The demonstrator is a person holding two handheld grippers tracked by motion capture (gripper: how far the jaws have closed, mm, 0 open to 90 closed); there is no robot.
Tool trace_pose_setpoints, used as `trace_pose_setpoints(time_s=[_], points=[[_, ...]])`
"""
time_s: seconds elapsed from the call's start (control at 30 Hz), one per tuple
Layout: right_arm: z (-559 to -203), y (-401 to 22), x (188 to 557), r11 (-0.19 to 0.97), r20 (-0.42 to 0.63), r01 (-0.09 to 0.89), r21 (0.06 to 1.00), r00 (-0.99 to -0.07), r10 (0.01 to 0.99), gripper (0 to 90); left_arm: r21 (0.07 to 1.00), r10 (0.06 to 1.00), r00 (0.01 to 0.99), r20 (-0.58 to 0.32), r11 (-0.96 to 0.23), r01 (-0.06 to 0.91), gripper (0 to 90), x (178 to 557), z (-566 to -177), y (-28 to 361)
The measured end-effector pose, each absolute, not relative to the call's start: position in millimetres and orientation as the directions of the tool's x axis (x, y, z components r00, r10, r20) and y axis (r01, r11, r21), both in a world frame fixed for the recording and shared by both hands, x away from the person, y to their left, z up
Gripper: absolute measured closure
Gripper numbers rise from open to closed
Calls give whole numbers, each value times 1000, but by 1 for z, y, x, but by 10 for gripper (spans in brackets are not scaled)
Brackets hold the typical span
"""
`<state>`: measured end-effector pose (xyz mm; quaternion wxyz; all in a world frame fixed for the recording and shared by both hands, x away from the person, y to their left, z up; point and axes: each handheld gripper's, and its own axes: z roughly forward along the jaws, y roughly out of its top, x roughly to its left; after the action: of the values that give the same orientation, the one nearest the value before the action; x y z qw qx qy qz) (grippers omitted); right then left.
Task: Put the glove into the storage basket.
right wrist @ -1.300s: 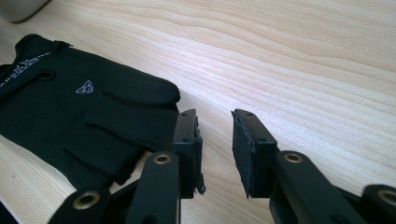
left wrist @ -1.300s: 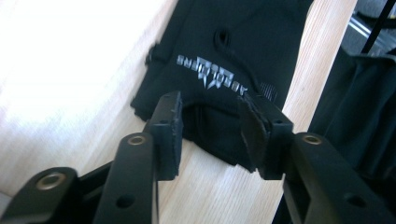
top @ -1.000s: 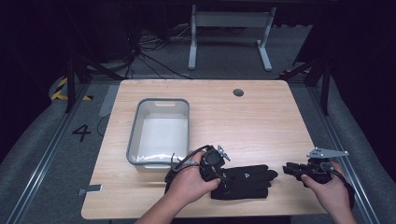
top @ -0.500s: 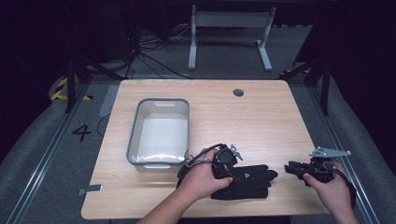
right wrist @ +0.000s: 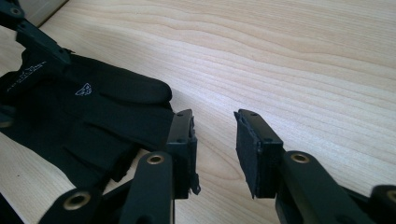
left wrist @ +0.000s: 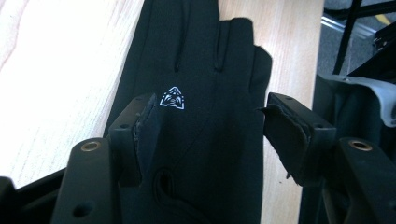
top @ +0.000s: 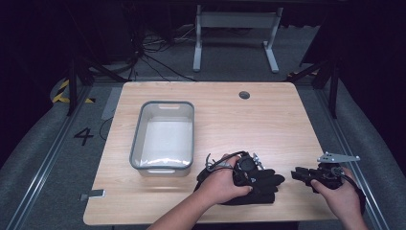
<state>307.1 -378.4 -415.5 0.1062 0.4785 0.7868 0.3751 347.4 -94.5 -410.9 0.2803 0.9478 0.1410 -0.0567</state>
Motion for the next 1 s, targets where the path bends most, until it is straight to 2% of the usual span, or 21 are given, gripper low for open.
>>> trace_pose_setpoints(time_s=[0.3, 0.5, 0.73, 1.0], points=[[-416, -378, 308, 260, 195, 670, 695, -524, 829, 664, 461, 259, 957, -131, -839, 290, 303, 351, -424, -95], [-416, -376, 307, 264, 196, 670, 694, -529, 826, 656, 441, 271, 953, -136, -845, 303, 282, 351, -431, -96], [-417, -375, 307, 273, 192, 667, 693, -536, 822, 652, 441, 260, 954, -146, -846, 298, 278, 351, -435, -96], [-417, -373, 307, 272, 190, 662, 699, -538, 821, 648, 468, 228, 968, -104, -848, 250, 277, 347, -439, -93]])
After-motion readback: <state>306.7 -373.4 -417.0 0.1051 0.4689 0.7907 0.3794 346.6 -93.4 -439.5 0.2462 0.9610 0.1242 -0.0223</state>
